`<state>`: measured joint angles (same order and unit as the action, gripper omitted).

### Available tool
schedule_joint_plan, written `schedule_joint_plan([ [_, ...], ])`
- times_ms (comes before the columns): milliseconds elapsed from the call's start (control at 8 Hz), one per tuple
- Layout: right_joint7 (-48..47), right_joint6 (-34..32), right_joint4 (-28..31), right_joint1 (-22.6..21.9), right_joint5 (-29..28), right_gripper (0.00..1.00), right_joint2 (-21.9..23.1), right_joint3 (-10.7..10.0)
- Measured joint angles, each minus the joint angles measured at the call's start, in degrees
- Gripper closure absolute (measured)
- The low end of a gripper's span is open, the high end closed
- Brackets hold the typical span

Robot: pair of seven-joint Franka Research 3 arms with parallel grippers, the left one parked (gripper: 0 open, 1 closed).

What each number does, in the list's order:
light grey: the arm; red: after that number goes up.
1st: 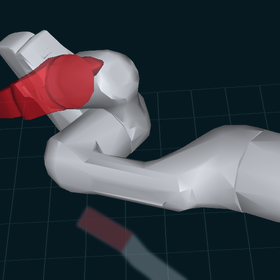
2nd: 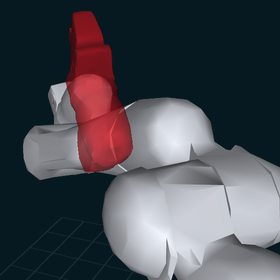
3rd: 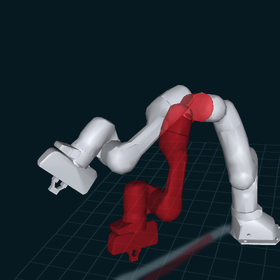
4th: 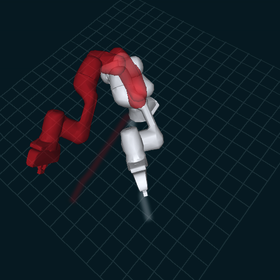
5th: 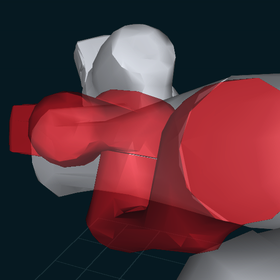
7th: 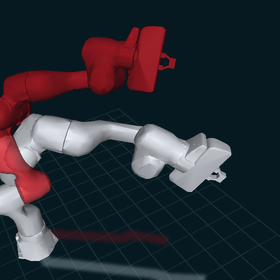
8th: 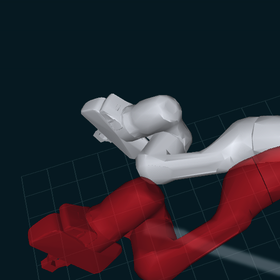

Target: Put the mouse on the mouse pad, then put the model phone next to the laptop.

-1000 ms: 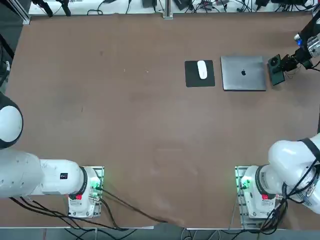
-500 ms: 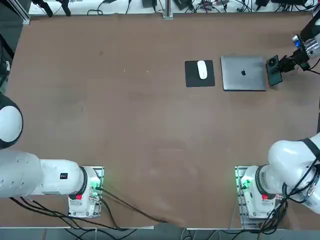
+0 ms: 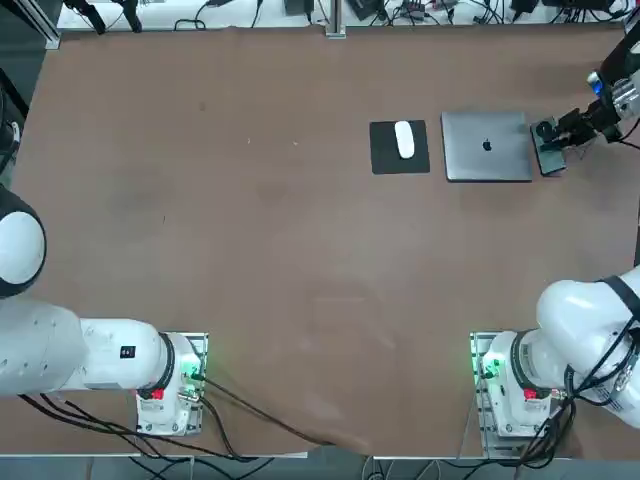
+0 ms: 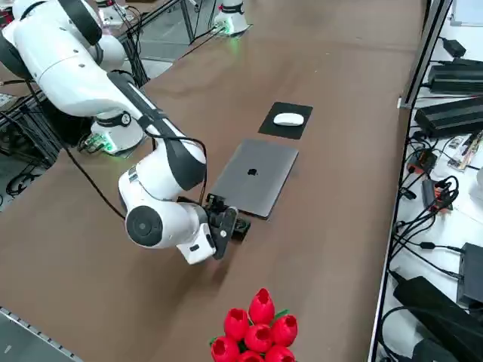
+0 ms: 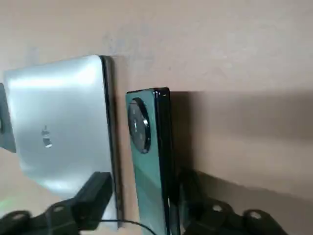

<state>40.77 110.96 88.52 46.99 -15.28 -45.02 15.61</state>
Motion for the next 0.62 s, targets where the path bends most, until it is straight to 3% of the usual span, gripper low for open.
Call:
schedule_joint_plan([
  [125,-0.06,0.94,-0.81,0.31,3.22,0.00,1.13,-0.41],
  [500,-5.49,-2.42,-2.47,0.34,12.10,0.00,10.76,-0.61],
  [625,-9.95,-6.18,-2.47,-2.39,13.06,0.00,14.85,-0.09],
])
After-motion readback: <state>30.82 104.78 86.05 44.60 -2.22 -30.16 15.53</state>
